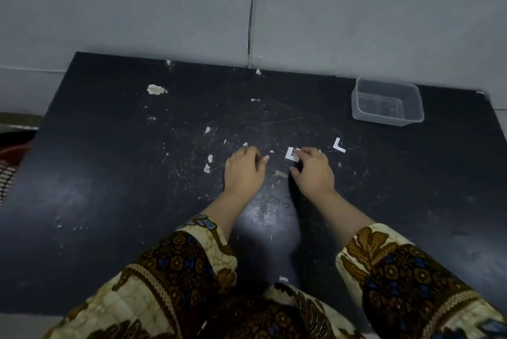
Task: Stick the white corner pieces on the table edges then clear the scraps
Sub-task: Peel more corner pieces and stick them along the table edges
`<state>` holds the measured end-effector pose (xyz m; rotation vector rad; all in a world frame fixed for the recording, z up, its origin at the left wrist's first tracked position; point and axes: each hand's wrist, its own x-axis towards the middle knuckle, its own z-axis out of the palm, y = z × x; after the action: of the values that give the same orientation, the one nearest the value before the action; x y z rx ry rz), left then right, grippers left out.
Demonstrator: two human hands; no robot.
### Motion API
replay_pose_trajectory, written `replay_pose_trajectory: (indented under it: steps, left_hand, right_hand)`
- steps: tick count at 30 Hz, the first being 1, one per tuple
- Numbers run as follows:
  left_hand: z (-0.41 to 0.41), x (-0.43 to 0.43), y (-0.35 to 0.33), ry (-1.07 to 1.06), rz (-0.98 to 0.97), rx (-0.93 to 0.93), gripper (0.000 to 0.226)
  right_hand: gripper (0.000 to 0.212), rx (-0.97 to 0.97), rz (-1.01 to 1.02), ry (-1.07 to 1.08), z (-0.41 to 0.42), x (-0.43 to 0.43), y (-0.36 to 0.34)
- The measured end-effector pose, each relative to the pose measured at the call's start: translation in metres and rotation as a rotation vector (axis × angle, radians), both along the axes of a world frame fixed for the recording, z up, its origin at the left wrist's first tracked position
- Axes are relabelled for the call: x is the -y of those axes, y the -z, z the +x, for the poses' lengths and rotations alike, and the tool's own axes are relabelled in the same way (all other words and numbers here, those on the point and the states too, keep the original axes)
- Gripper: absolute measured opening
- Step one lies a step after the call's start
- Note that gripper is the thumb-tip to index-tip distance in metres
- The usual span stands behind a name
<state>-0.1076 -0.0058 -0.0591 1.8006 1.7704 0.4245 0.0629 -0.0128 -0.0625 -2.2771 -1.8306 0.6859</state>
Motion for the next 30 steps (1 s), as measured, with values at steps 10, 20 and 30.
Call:
replay_pose_trajectory:
  steps: [10, 20, 30]
  left_hand:
    - [0.010, -0.002, 0.001, 0.022, -0.060, -0.106, 0.029]
    - [0.030, -0.010, 0.000, 0.056, -0.217, -0.068, 0.026]
    - [0.038, -0.010, -0.009, -0.244, -0.481, 0.484, 0.025]
  right_hand:
    - [0.025, -0.073, 0.150, -0.096, -0.004, 0.022, 0.011]
    - [0.021, -0.214, 0.124, -0.075, -0.004, 0.027, 0.010]
    - [0.009, -0.379, 0.196, 0.015, -0.004, 0.023, 0.005]
